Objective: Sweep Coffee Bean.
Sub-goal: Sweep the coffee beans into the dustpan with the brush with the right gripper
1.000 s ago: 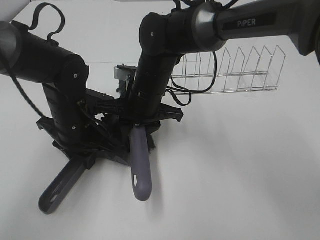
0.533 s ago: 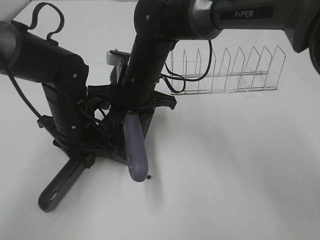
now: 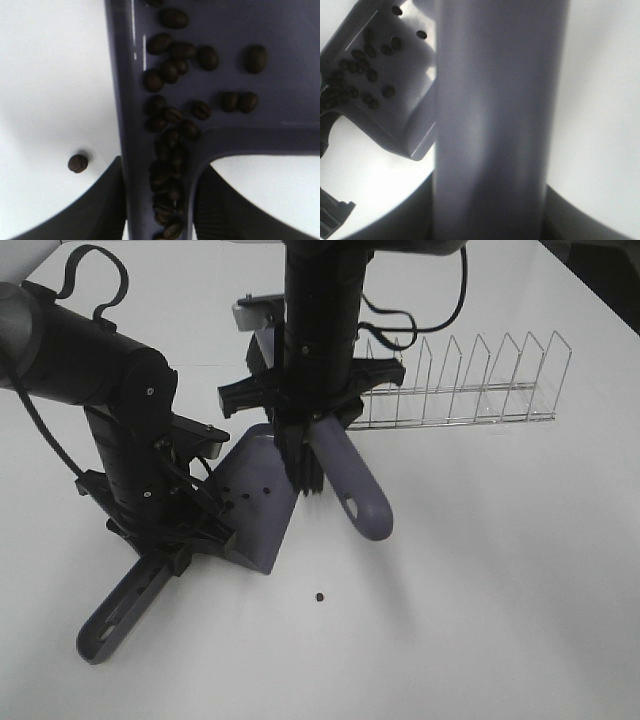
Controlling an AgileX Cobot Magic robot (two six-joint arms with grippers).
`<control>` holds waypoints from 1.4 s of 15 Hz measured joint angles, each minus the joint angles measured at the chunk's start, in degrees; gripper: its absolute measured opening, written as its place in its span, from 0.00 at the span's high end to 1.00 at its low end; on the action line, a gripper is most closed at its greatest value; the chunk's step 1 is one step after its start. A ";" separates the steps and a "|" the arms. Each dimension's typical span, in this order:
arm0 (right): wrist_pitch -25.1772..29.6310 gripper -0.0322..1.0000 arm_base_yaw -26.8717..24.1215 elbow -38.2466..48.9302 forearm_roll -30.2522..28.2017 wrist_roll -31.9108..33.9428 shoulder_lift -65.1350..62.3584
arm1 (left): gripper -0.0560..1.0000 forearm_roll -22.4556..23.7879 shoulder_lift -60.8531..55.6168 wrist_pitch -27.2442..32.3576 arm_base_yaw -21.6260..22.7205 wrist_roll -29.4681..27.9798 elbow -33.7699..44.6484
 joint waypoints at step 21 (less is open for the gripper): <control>-13.87 0.69 0.17 43.20 0.00 8.02 -22.52 | 0.65 1.09 -6.70 0.69 -0.06 0.40 11.92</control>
